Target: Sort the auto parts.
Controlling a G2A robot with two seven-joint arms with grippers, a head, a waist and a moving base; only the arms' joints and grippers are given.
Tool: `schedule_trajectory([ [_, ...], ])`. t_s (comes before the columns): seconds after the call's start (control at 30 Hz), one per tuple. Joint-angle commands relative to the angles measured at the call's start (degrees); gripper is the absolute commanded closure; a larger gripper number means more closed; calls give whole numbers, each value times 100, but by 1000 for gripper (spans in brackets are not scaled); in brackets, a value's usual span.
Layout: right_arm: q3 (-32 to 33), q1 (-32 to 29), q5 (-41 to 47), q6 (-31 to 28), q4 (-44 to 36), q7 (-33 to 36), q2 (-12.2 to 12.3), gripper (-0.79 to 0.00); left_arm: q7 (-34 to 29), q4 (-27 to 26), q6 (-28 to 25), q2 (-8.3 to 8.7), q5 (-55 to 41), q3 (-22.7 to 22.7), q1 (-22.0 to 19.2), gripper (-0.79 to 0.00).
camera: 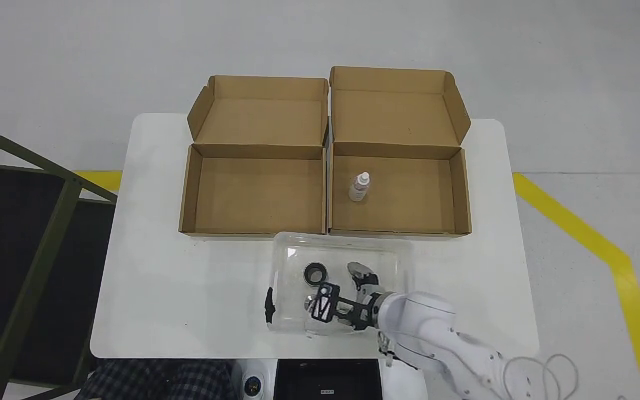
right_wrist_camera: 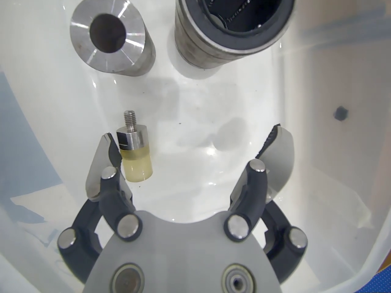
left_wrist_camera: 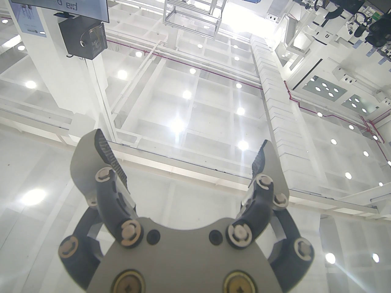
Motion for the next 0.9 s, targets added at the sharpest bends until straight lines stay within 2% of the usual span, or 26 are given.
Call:
schedule_trajectory([
  [0.0,-38,40,-84,71,50,41,-22,-742,0,0,0,0,0,0,0,-785],
  [0.5,296,-103,-230,358,-4,-101,-32,-699,0,0,0,0,0,0,0,-785],
  [0.67,318,-108,-247,240,20,-313,-42,-570,0,0,0,0,0,0,0,-785],
  [0.87,171,-103,-486,76,-11,-384,-70,-563,0,0,0,0,0,0,0,-785],
])
